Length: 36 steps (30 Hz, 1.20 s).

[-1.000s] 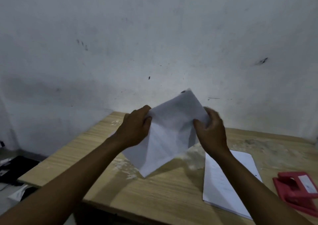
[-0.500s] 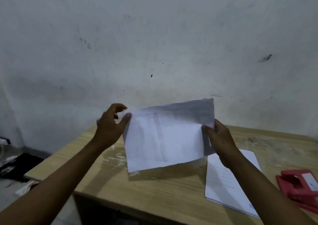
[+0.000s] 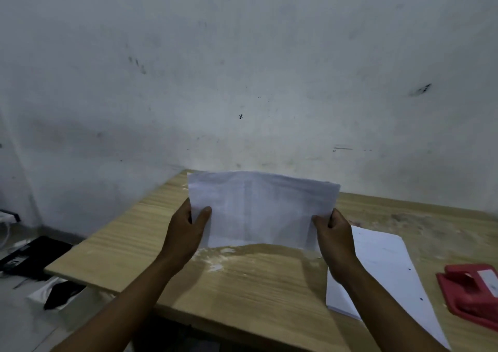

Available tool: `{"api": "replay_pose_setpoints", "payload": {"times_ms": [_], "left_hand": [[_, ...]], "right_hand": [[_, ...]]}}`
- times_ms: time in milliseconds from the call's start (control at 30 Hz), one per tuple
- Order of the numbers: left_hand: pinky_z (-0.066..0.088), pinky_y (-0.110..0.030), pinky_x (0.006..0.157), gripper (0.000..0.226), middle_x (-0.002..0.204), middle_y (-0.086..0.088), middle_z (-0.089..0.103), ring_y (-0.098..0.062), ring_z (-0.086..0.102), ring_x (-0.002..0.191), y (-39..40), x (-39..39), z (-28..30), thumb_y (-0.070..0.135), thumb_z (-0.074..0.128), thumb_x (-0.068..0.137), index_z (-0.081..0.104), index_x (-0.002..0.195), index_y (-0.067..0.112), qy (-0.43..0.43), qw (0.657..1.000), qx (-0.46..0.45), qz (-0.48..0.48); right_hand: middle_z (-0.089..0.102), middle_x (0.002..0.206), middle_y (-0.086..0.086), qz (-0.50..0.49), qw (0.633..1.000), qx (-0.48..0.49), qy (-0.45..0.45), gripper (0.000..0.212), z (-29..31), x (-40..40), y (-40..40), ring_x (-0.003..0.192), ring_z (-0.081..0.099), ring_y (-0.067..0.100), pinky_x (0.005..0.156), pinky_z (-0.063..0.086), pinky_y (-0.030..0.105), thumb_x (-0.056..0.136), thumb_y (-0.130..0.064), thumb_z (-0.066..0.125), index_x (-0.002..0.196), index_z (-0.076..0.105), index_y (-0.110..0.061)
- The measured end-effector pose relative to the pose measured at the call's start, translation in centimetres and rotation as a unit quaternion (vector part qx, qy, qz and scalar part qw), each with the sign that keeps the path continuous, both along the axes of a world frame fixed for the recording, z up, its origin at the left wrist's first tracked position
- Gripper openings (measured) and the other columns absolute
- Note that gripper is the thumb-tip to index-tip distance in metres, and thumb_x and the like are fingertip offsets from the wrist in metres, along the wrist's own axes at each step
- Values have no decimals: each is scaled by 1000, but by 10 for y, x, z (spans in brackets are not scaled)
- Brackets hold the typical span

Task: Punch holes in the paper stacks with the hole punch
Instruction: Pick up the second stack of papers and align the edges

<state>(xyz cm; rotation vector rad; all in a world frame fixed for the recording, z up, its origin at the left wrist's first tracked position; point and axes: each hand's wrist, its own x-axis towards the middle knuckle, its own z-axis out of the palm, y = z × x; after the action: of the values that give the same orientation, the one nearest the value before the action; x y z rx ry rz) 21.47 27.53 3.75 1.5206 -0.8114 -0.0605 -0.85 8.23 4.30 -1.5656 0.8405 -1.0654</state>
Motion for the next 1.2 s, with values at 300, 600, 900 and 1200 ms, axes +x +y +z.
{"api": "replay_pose_setpoints", "payload": {"times_ms": [300, 600, 900, 1200], "left_hand": [[45, -19, 75, 35, 119, 4, 64, -14, 61, 106, 4, -6, -37, 27, 60, 98, 56, 131, 17, 84, 996, 22, 34], [43, -13, 74, 28, 112, 15, 62, 2, 58, 100, 10, -11, -38, 21, 55, 101, 53, 129, 22, 103, 994, 8, 27], [43, -23, 79, 40, 127, 1, 57, -16, 55, 108, 12, -11, -46, 30, 44, 105, 42, 143, 20, 129, 990, 36, 55], [49, -43, 101, 37, 133, 0, 60, -20, 59, 116, -45, -53, -41, 26, 46, 104, 46, 142, 24, 233, 969, -79, 27]], "right_hand": [[63, 114, 4, -9, 995, -5, 95, 28, -43, 7, 10, 105, 61, 23, 88, 51, 37, 106, -34, 48, 123, 56, -14], [65, 113, 2, 4, 995, -5, 104, 27, -44, 11, 11, 97, 60, 15, 77, 46, 28, 107, -31, 42, 124, 58, -16], [68, 111, -2, -38, 997, 27, 56, 24, -31, 16, 1, 98, 65, 18, 78, 53, 34, 96, -24, 63, 119, 62, -20], [70, 94, 7, 94, 933, 280, -208, 7, -9, 47, 29, 86, 70, 23, 78, 60, 41, 98, -7, 62, 102, 65, -11]]}}
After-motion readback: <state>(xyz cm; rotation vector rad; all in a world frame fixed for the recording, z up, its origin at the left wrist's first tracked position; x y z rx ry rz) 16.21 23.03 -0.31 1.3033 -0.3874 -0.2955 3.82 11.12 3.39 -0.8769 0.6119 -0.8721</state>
